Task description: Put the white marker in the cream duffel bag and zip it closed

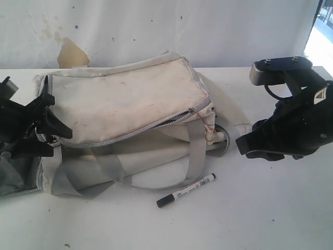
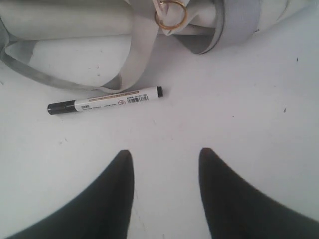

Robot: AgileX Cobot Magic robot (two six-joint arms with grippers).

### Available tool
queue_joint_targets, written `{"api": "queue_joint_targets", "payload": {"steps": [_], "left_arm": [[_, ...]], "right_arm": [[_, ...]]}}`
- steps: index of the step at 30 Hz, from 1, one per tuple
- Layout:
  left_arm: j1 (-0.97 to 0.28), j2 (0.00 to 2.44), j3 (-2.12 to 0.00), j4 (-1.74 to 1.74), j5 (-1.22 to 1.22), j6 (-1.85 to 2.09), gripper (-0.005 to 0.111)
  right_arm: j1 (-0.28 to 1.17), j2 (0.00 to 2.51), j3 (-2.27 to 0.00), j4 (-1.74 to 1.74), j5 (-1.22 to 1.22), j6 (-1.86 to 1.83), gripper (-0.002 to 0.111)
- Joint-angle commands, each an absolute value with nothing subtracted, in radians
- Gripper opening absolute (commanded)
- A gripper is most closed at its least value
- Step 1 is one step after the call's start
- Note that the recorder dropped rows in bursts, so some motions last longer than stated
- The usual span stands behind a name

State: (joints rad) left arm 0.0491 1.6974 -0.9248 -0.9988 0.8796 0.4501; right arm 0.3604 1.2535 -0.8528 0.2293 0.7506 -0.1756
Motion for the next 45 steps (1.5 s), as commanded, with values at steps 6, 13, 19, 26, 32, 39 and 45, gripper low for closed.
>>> {"api": "queue_joint_targets", "payload": {"steps": [6,13,19,26,32,39,45], "left_arm": [[0.033,1.708,-0.919,-1.096,0.759,0.455,0.058],[0.027,1.773,-0.919,-1.155,0.792,0.487,0.039],[0.027,1.791,-0.919,-1.190,0.750,0.566,0.025],[0.027,1.808,-0.921,-1.251,0.847,0.583,0.012],[0.027,1.803,-0.976,-1.278,1.011,0.660,0.000],[0.027,1.803,-1.071,-1.367,1.141,0.621,0.000],[0.027,1.803,-1.114,-1.576,1.184,0.628,0.000]], "right_arm": [[0.354,1.247,-0.848,0.233,0.731,-0.169,0.039],[0.354,1.247,-0.848,0.236,0.731,-0.169,0.039],[0.354,1.247,-0.848,0.236,0.729,-0.169,0.039],[0.354,1.247,-0.848,0.238,0.727,-0.169,0.039],[0.354,1.247,-0.848,0.238,0.727,-0.169,0.039],[0.354,1.247,-0.848,0.238,0.734,-0.169,0.039],[0.354,1.247,-0.848,0.238,0.748,-0.178,0.039]]}}
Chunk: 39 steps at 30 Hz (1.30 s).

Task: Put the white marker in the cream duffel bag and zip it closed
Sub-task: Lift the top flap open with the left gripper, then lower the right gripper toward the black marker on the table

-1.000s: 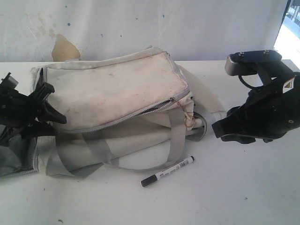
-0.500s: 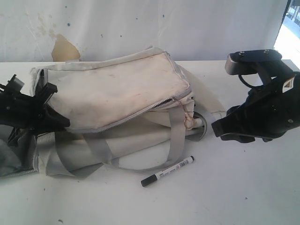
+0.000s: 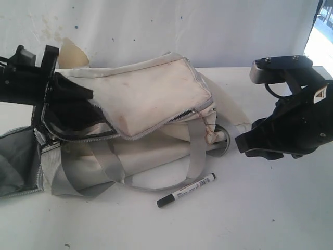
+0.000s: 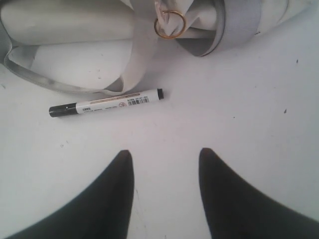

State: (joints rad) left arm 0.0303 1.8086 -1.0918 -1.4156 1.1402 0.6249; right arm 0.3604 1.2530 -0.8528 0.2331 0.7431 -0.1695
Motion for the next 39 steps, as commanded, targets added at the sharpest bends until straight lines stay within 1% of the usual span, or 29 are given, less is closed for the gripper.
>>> {"api": "queue_joint_targets", "payload": {"steps": [1,5,9,16,22,27,31,37,39], "left_arm": [[0.027,1.803,-1.120,-1.619,1.189,0.628,0.000],[0.027,1.803,-1.138,-1.744,1.193,0.635,0.000],[0.027,1.803,-1.162,-1.744,1.145,0.650,0.000],[0.027,1.803,-1.166,-1.744,1.024,0.619,0.000],[0.027,1.803,-1.166,-1.744,0.965,0.598,0.000],[0.027,1.803,-1.184,-1.744,0.944,0.598,0.000],[0.027,1.803,-1.216,-1.744,0.934,0.598,0.000],[0.027,1.803,-1.264,-1.744,0.909,0.600,0.000],[0.027,1.803,-1.276,-1.744,0.909,0.600,0.000]], "right_arm": [[0.354,1.247,-0.848,0.238,0.748,-0.178,0.039],[0.354,1.247,-0.848,0.238,0.750,-0.178,0.039],[0.354,1.249,-0.848,0.242,0.744,-0.207,0.039],[0.354,1.249,-0.848,0.409,0.738,-0.482,0.039],[0.354,1.255,-0.848,0.504,0.721,-0.504,0.039],[0.354,1.344,-0.848,0.539,0.758,-0.515,0.039],[0.378,1.413,-0.850,0.589,0.749,-0.636,0.039],[0.433,1.493,-0.854,0.610,0.651,-0.734,0.039],[0.450,1.519,-0.868,0.610,0.652,-0.738,0.039]]}}
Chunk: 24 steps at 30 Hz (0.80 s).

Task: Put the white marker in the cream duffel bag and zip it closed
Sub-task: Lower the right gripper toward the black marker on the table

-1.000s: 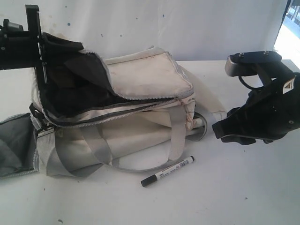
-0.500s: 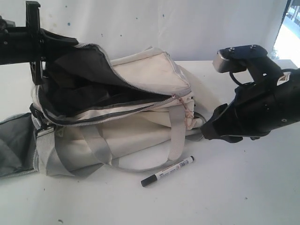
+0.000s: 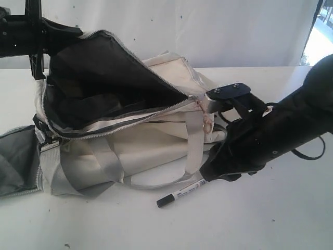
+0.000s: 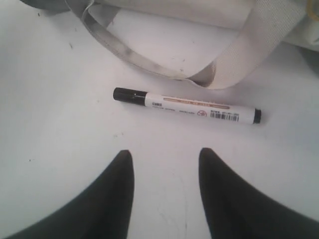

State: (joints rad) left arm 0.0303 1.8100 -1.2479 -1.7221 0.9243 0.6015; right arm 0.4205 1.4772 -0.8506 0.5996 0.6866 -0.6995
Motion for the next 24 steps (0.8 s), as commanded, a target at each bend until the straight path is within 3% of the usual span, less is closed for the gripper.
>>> {"api": "queue_joint_targets", "payload": {"steps": [1,7,15,24], "left_arm": [[0.027,1.803,-1.280,-1.744,0.909,0.600,0.000],[0.027,1.805,-1.281,-1.744,0.907,0.605,0.000],[0.027,1.805,-1.281,-1.744,0.909,0.605,0.000],[0.027,1.805,-1.281,-1.744,0.907,0.605,0.000]], "right_arm": [[0.456,1.531,-0.878,0.610,0.665,-0.736,0.039],[0.488,1.637,-0.988,0.608,0.788,-0.736,0.039],[0.493,1.735,-1.065,0.600,0.810,-0.743,0.051],[0.493,1.796,-1.069,0.544,0.796,-1.045,0.051]]}}
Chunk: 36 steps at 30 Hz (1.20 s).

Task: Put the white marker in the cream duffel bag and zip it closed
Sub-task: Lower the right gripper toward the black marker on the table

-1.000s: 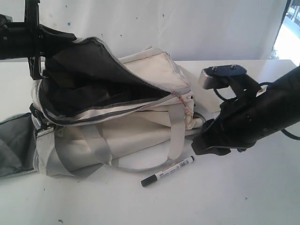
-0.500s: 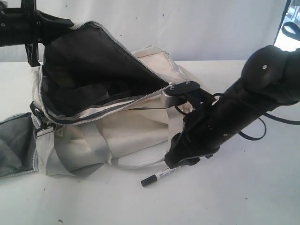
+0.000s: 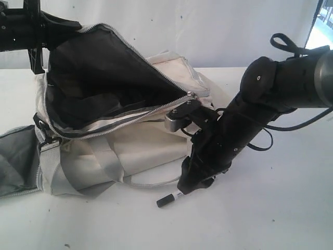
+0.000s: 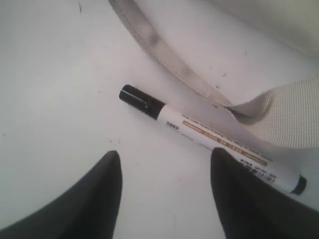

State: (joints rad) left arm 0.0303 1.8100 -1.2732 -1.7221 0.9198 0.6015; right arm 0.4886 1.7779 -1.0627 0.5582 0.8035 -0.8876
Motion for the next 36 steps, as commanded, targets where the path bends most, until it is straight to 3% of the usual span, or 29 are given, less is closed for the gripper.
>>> {"api": "queue_joint_targets", "payload": {"steps": [1,15,23,30,36], "left_arm": [[0.027,1.805,-1.281,-1.744,0.907,0.605,0.000],[0.027,1.805,-1.281,-1.744,0.907,0.606,0.000],[0.027,1.805,-1.281,-1.744,0.907,0.606,0.000],[0.027,1.805,-1.281,-1.744,0.907,0.606,0.000],[0.027,1.805,-1.281,-1.744,0.907,0.606,0.000]], "right_arm": [[0.493,1.801,-1.069,0.544,0.791,-1.078,0.051],[0.493,1.938,-1.069,0.544,0.589,-1.211,0.049],[0.493,1.949,-1.069,0.546,0.627,-1.209,0.028],[0.493,1.949,-1.069,0.546,0.738,-1.199,0.001],[0.493,1.949,-1.069,0.546,0.821,-1.173,0.000]]}}
